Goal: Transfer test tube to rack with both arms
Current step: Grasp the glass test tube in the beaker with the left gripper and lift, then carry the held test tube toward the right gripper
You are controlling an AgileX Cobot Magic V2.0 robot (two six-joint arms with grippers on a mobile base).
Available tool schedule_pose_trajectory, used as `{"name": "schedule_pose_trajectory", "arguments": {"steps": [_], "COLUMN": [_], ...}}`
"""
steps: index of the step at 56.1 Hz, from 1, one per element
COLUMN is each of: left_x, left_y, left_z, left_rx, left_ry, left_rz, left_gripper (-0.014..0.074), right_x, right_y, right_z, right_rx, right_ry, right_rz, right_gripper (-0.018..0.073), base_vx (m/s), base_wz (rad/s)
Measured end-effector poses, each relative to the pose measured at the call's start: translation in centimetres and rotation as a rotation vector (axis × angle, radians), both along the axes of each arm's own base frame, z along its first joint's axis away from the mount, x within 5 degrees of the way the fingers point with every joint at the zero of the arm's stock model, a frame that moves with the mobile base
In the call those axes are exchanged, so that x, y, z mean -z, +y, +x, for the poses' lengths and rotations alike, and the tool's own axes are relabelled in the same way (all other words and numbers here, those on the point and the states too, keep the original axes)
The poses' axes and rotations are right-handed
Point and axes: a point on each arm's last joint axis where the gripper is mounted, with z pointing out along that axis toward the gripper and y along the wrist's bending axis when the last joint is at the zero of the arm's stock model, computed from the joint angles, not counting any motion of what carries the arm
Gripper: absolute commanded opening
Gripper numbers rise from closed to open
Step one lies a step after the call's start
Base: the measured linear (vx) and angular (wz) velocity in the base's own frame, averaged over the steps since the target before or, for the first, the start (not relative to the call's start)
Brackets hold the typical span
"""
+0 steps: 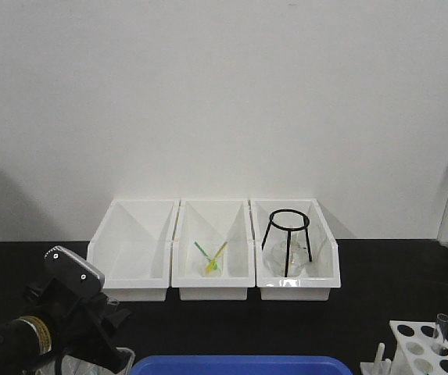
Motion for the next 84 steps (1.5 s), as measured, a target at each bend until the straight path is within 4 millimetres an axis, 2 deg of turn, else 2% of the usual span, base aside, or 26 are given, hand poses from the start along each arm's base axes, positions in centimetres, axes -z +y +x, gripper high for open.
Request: {"name": "schedule_pose_trajectory", "arguments": {"steps": [12,21,26,29,33,40,46,49,53,59,66,74,84], "left_x": [-0.1,-0.3,-1.4,-2.7,-5.4,-12.1,-17.0,-18.8,-20.0,-20.4,-20.0,-18.5,-16.5], "left_y": [-0.1,-0.1,0.1,0.2,0.4,1.2,1.9,2.0,1.6,0.0,-2.8,-6.2,-8.5], "left_z": [0.0,0.0,-0.3,-0.7,-1.5,-3.9,-6.5,-7.8,-9.3,-10.5,-11.4,-12.1,-12.2], "left_rx": [0.003,-0.009,-0.019,-0.024,-0.034,-0.065,-0.085,-0.076,-0.041,0.041,0.207,0.446,0.587], "left_ry": [-0.010,-0.005,-0.029,-0.060,-0.126,-0.282,-0.388,-0.425,-0.440,-0.397,-0.328,-0.207,-0.079], "left_rz": [-0.011,-0.033,-0.053,-0.072,-0.105,-0.213,-0.352,-0.410,-0.475,-0.545,-0.588,-0.603,-0.590], "left_gripper": [-0.0003,-0.0008,-0.0008,-0.0008,-0.0008,-0.0008,-0.0008,-0.0008,-0.0008,-0.0008,-0.0005,-0.0001,-0.0001], "right_x": [0.0,0.0,0.0,0.0,0.0,0.0,0.0,0.1,0.7,1.9,3.0,4.3,5.5], "right_y": [0.0,0.0,0.0,0.0,0.0,0.0,0.4,0.9,1.9,4.1,7.2,11.2,14.7], "right_z": [0.0,0.0,0.0,0.0,0.0,0.0,0.0,0.3,0.8,1.7,2.2,2.1,1.5], "right_rx": [0.000,0.000,0.000,0.000,0.000,-0.001,-0.034,-0.075,-0.146,-0.272,-0.434,-0.621,-0.770], "right_ry": [0.000,0.000,0.000,0.000,0.000,-0.005,-0.004,0.010,0.065,0.176,0.264,0.333,0.373], "right_rz": [-0.002,-0.002,-0.002,-0.002,-0.002,-0.001,0.025,0.048,0.078,0.107,0.087,0.041,0.000], "right_gripper": [0.0415,0.0415,0.0415,0.0415,0.0415,0.0415,0.0415,0.0415,0.0415,0.0415,0.0415,0.0415,0.0415], "base_vx": [0.00,0.00,0.00,0.00,0.00,0.00,0.00,0.00,0.00,0.00,0.00,0.00,0.00], "base_wz": [0.00,0.00,0.00,0.00,0.00,0.00,0.00,0.00,0.00,0.00,0.00,0.00,0.00]}}
